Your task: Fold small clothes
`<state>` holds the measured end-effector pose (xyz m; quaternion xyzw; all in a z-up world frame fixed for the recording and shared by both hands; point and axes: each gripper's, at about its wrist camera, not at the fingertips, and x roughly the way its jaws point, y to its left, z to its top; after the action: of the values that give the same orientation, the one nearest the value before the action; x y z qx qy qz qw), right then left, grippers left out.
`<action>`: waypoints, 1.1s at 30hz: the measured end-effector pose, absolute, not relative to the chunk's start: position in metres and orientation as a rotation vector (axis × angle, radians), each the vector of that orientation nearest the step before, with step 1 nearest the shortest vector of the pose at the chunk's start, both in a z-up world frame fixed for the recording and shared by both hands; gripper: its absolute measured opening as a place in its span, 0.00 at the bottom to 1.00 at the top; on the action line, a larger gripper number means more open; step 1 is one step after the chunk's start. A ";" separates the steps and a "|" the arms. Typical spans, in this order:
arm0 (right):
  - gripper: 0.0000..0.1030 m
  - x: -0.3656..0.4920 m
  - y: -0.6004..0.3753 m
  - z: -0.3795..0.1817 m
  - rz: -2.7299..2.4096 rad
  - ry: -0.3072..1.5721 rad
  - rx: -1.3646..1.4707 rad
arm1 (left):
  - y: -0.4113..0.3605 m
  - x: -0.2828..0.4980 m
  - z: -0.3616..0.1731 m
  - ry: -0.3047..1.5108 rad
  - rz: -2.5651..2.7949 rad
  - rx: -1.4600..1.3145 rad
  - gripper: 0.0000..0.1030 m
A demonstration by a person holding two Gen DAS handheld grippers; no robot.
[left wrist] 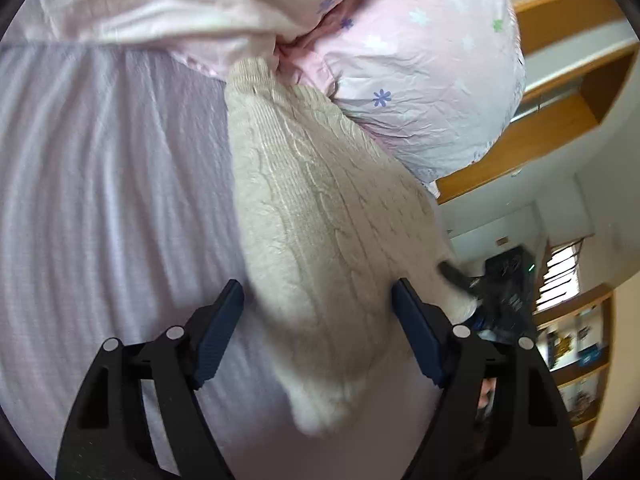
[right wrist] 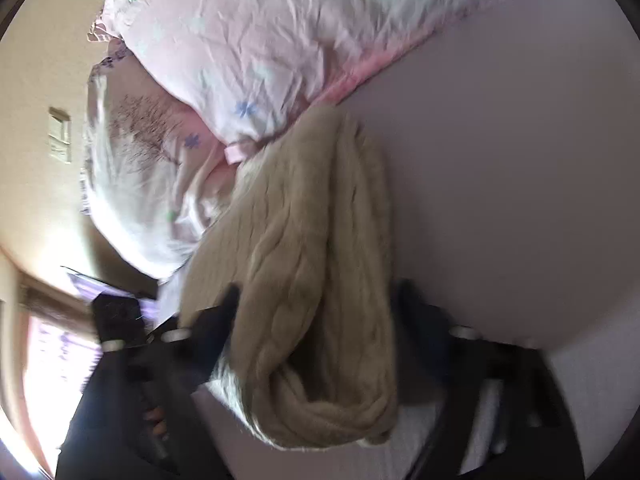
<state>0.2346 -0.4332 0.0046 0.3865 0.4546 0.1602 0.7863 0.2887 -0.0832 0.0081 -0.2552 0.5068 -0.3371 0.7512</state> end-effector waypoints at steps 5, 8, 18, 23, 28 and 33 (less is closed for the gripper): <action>0.38 0.221 -0.426 0.002 0.405 0.919 0.853 | -0.084 0.288 0.009 1.089 -0.752 -0.546 0.40; 0.35 0.215 -0.403 0.020 0.458 0.890 0.780 | -0.061 0.274 0.025 1.022 -0.771 -0.504 0.38; 0.54 0.190 -0.345 0.058 0.439 0.879 0.541 | 0.010 0.190 0.077 0.736 -0.612 -0.141 0.39; 0.72 0.200 -0.335 0.094 0.579 0.780 0.659 | -0.033 0.176 0.099 0.696 -0.769 -0.128 0.53; 0.73 0.243 -0.312 0.053 0.514 0.992 0.691 | -0.074 0.187 0.061 0.835 -0.758 -0.026 0.52; 0.50 0.242 -0.342 0.030 0.497 0.992 0.864 | -0.066 0.178 0.053 0.840 -0.768 -0.019 0.52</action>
<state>0.2423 -0.3416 0.0301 0.3974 0.4561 0.2287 0.7627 0.1783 -0.0658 0.0530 -0.0088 0.3977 -0.3634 0.8424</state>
